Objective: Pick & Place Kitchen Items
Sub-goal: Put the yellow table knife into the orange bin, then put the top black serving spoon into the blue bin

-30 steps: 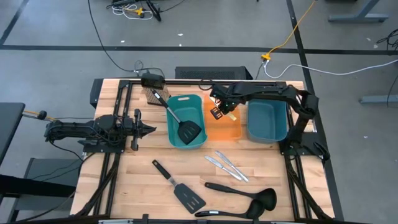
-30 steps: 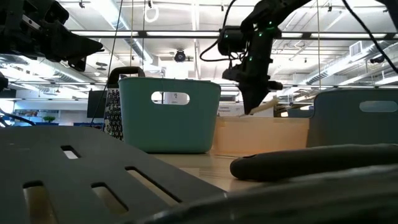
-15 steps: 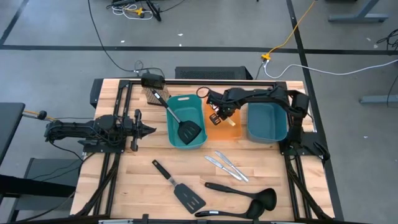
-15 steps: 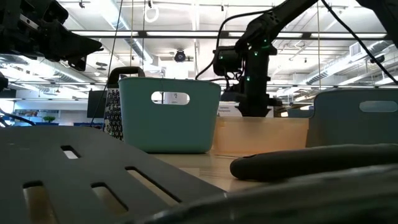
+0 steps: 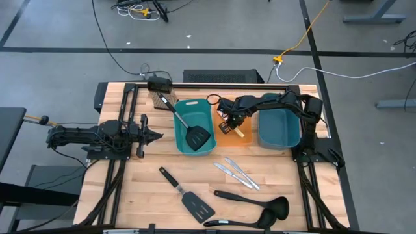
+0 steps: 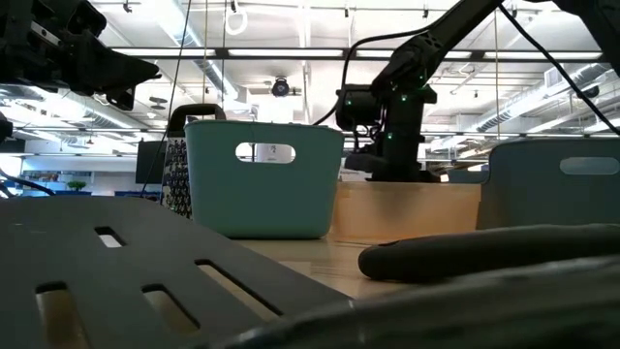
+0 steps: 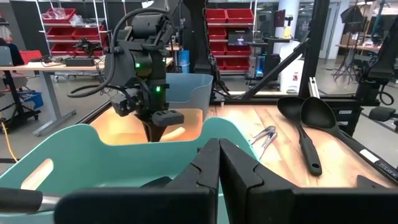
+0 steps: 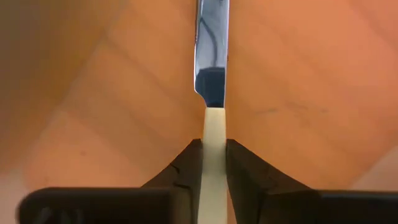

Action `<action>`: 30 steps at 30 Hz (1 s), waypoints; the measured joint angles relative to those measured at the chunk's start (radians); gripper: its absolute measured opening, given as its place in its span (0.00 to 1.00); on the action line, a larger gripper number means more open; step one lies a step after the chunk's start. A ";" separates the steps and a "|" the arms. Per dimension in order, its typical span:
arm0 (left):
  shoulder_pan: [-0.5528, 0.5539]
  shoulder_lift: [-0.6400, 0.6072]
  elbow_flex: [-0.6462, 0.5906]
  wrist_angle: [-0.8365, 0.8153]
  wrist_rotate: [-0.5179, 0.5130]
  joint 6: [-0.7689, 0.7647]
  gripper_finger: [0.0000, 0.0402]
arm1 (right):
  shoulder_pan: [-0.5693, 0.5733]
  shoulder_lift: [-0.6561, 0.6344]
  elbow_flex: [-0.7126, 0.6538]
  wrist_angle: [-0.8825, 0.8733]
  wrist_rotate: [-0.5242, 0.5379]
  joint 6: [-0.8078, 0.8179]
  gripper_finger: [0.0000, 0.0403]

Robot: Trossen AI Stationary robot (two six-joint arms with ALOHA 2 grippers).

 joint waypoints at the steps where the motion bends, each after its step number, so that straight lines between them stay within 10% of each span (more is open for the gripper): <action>1: 0.000 0.000 0.000 0.000 0.000 0.000 0.02 | 0.000 0.000 0.001 -0.008 -0.008 0.000 0.23; 14: 0.000 0.000 0.000 -0.001 0.000 -0.001 0.02 | -0.011 -0.155 0.250 -0.352 0.046 -0.156 0.46; 25: 0.000 0.000 0.000 -0.001 0.000 -0.001 0.02 | 0.177 -0.631 0.354 -0.171 0.240 -0.386 0.05; 30: 0.000 0.000 0.000 -0.002 0.000 0.000 0.02 | 0.328 -0.821 0.339 0.006 0.242 -0.500 0.06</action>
